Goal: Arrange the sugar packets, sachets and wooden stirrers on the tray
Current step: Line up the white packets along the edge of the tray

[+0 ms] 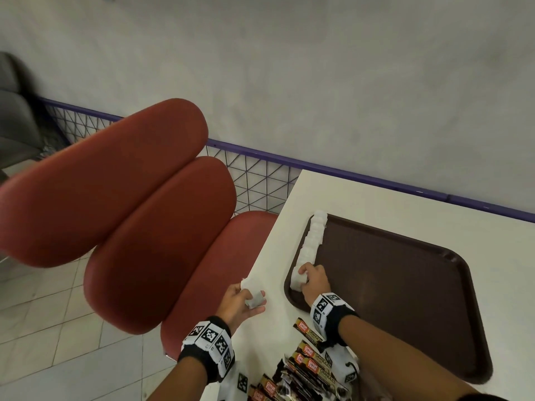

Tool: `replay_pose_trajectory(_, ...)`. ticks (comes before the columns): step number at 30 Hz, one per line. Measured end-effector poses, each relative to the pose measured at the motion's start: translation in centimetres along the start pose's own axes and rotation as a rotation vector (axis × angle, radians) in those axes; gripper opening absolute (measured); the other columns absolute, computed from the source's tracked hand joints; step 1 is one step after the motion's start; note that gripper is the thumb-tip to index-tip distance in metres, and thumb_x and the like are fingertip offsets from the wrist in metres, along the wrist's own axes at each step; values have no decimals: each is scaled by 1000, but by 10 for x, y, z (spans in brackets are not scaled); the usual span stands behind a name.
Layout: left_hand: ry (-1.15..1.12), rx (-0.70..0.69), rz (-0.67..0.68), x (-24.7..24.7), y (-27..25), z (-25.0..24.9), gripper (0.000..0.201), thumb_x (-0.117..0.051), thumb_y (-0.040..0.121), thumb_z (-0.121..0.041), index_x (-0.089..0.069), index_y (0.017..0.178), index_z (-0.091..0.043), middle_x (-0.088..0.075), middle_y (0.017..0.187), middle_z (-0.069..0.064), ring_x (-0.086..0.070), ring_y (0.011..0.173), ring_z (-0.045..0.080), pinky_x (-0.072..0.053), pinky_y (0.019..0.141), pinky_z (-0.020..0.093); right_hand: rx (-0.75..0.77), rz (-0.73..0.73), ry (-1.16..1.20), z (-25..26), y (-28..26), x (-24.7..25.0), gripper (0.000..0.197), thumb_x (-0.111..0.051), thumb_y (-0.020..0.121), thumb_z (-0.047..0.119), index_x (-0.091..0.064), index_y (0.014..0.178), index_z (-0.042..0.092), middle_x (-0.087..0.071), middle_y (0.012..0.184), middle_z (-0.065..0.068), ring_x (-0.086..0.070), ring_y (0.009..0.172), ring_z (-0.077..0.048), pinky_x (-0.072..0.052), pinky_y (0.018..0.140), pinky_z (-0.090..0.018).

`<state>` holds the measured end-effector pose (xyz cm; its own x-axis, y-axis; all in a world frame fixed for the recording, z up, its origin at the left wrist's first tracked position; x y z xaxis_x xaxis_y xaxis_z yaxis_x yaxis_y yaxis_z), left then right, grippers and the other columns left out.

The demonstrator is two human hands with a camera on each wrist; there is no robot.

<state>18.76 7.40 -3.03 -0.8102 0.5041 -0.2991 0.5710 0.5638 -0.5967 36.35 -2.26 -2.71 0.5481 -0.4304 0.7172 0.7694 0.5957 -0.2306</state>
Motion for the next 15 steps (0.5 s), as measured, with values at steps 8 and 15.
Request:
replay_pose_trajectory(8, 78, 12, -11, -4, 5, 3, 10, -45, 93, 3, -42, 91, -7, -53, 113, 27, -60, 91, 36, -60, 58, 34, 70, -32, -4, 0, -6, 9, 32, -56, 80, -4, -56, 105, 16, -38, 110, -2, -37, 98, -14, -38, 81, -21)
replay_pose_trajectory(15, 272, -66, 33, -26, 10, -4, 9, -56, 91, -6, -55, 82, -8, -48, 87, 12, -52, 84, 21, -58, 63, 31, 216, 124, 211, 22, -34, 7, 33, -61, 79, 3, -47, 71, 32, -50, 96, 1, -48, 90, -16, -36, 72, -15)
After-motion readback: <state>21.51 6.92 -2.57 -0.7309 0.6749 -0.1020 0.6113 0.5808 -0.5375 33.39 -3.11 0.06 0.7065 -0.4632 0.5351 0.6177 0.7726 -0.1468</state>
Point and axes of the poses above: each hand's wrist, its own y-axis towards the middle knuckle, its own x-axis out of the back of the hand, z = x × y, the point moved 7 cm from there along y, towards the middle knuckle
